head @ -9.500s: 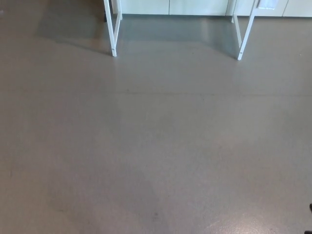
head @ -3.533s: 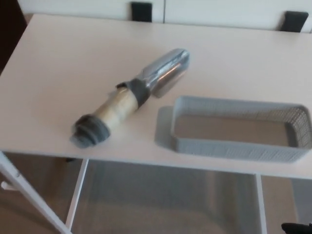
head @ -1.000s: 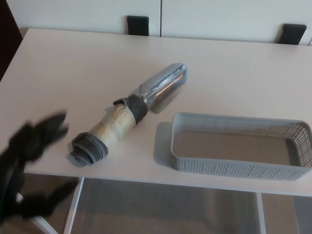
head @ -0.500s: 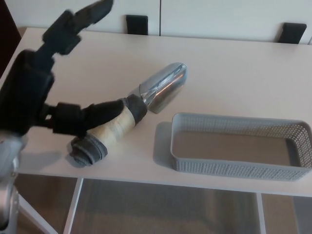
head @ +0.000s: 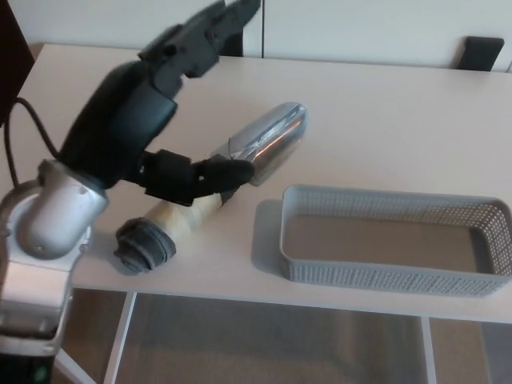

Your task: The robot walks towards a desk on which a shovel is kept on the left hand side and a container is kept on the right hand side. The robot picks up the shovel using its left hand and places it in the container.

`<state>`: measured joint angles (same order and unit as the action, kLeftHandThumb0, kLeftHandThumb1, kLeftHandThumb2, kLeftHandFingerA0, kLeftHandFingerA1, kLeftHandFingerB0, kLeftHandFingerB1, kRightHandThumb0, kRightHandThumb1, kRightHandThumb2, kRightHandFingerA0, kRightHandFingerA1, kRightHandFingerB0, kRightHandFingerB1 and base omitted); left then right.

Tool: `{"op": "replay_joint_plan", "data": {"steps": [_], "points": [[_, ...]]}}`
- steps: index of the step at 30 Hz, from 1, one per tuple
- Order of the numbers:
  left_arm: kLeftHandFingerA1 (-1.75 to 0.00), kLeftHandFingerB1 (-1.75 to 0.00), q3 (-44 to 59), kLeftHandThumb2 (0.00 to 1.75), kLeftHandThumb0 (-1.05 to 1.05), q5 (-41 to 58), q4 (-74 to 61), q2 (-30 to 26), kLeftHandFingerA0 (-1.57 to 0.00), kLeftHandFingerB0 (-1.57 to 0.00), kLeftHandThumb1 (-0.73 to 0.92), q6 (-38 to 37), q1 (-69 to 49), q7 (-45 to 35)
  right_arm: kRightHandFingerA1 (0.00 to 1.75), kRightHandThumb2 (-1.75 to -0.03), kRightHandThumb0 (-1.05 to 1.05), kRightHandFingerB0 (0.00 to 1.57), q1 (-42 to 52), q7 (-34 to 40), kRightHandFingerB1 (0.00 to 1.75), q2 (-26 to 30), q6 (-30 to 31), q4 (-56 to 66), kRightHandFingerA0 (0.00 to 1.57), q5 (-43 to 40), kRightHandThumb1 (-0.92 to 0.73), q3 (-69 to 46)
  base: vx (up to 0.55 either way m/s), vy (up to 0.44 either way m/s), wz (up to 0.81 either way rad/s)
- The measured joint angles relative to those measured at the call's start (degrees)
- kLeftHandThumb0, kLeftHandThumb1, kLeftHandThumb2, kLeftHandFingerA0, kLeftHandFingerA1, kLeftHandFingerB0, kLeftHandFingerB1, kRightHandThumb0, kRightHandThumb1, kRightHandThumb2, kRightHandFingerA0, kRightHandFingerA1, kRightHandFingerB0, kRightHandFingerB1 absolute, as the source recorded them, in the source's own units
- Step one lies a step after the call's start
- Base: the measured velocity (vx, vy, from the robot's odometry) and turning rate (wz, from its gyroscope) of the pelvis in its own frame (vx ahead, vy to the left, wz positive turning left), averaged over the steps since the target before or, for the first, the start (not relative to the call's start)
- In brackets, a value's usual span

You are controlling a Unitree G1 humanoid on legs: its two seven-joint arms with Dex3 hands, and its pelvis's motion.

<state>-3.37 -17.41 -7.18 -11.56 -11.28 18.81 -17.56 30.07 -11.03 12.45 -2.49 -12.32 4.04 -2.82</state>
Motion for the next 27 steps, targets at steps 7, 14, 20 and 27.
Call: {"op": "replay_joint_plan", "data": {"steps": [7,14,20,27], "points": [[0.00,-0.05,-3.38,0.77,-0.72,-6.08,2.35,-0.03,0.00,-0.02,0.45,4.35,0.02,1.30,0.55,-0.55,-0.18,0.45,-0.11,-0.66,0.46,0.02,0.02,0.47,0.57,0.00,-0.52,0.13,0.00,0.000,0.00],[-0.03,-0.09,-5.66,0.78,-0.71,-11.65,3.80,-0.16,0.00,-0.03,0.44,8.86,-0.04,2.66,0.56,-0.55,-0.18,0.45,-0.04,-1.13,0.46,0.04,0.06,1.17,0.58,0.00,-0.51,0.19,0.00,0.000,0.00],[-0.05,-0.08,-6.87,0.77,-0.69,-16.57,4.61,-0.21,0.00,0.00,0.44,13.43,-0.67,4.46,0.56,-0.55,-0.17,0.45,0.06,-1.93,0.46,0.35,0.19,1.85,0.58,-0.01,-0.52,0.20,0.00,0.000,0.00],[-0.11,-0.14,-7.18,0.78,-0.65,-21.41,5.28,-0.74,0.00,-0.01,0.41,18.29,-1.87,6.52,0.56,-0.55,-0.18,0.46,0.43,-2.85,0.47,0.93,0.24,1.87,0.58,-0.02,-0.52,0.31,0.00,0.000,0.00]]}}
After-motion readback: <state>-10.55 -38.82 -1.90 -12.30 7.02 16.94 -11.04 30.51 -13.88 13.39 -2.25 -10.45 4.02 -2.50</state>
